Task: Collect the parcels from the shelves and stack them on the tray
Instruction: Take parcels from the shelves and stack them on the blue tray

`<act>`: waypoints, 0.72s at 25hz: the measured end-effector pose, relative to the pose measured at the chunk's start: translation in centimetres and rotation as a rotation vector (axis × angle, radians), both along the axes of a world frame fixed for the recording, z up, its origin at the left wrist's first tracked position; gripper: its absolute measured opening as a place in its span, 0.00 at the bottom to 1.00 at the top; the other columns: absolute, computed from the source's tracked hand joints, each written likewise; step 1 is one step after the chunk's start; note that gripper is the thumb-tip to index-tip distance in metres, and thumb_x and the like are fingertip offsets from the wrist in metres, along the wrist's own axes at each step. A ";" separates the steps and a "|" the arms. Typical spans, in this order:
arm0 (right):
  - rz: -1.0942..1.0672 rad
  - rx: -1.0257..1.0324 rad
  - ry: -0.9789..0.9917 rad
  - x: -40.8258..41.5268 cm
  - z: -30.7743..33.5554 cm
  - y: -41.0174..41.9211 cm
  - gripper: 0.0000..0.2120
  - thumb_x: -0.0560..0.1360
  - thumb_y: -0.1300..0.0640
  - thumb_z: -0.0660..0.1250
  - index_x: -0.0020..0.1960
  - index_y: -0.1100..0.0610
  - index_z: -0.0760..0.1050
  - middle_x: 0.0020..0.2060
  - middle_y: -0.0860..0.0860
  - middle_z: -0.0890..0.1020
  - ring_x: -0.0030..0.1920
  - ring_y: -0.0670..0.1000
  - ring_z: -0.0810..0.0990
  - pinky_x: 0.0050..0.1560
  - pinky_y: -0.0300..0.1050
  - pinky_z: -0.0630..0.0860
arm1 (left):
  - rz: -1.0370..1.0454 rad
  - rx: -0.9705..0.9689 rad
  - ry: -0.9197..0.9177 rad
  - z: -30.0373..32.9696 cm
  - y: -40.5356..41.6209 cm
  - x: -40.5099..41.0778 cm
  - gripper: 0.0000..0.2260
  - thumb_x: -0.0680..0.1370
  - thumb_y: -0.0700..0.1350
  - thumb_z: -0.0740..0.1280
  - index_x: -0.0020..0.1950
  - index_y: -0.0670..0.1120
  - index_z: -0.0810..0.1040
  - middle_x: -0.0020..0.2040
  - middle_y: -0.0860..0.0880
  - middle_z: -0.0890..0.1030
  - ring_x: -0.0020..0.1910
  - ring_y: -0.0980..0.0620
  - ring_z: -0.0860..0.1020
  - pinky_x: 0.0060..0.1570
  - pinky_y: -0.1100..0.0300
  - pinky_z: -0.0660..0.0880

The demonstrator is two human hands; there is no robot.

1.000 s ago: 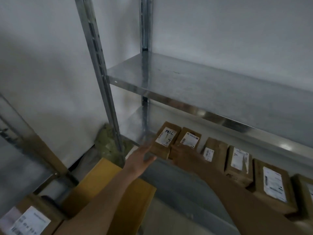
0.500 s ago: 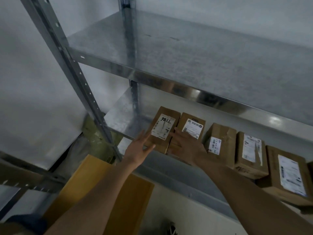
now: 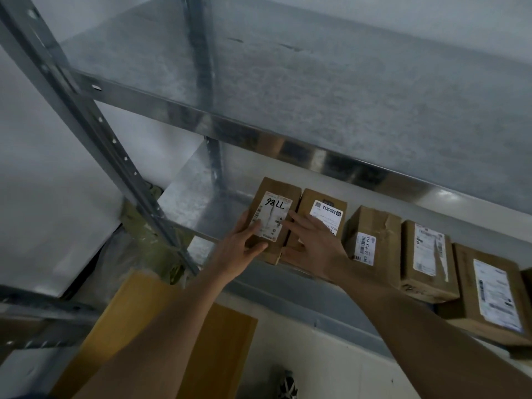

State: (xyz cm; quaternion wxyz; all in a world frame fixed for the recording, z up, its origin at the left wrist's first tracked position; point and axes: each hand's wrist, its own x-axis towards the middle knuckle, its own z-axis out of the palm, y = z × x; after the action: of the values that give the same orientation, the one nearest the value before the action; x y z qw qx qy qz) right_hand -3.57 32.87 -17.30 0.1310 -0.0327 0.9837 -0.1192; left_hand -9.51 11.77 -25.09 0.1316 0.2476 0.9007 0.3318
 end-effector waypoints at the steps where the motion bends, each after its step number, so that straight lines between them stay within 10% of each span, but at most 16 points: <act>1: 0.005 0.006 0.005 -0.2 -0.2 -0.1 0.33 0.81 0.40 0.61 0.81 0.42 0.51 0.81 0.43 0.48 0.80 0.53 0.47 0.78 0.50 0.45 | 0.002 -0.001 0.013 0.0 -0.1 0.0 0.29 0.80 0.62 0.58 0.79 0.56 0.58 0.80 0.57 0.44 0.75 0.50 0.64 0.67 0.47 0.72; 6: 0.023 0.002 -0.003 -1.6 -0.9 -0.8 0.32 0.80 0.39 0.60 0.80 0.41 0.53 0.81 0.41 0.48 0.80 0.53 0.48 0.78 0.52 0.49 | 0.049 0.008 0.044 -0.3 -1.0 0.3 0.29 0.80 0.64 0.54 0.80 0.57 0.56 0.81 0.55 0.46 0.64 0.49 0.77 0.59 0.49 0.78; 18: 0.108 -0.060 -0.126 -4.6 -3.1 -6.0 0.43 0.76 0.38 0.67 0.81 0.46 0.46 0.81 0.44 0.44 0.80 0.54 0.51 0.77 0.60 0.59 | 0.306 -0.010 0.026 0.5 -4.3 0.5 0.30 0.80 0.63 0.56 0.80 0.53 0.57 0.81 0.52 0.51 0.70 0.49 0.72 0.63 0.45 0.73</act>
State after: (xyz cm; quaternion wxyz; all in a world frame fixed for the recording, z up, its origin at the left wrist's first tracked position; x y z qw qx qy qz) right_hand -8.17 26.82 -20.42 0.1978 -0.0818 0.9663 -0.1433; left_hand -8.98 7.50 -24.55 0.0691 0.1112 0.9312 0.3403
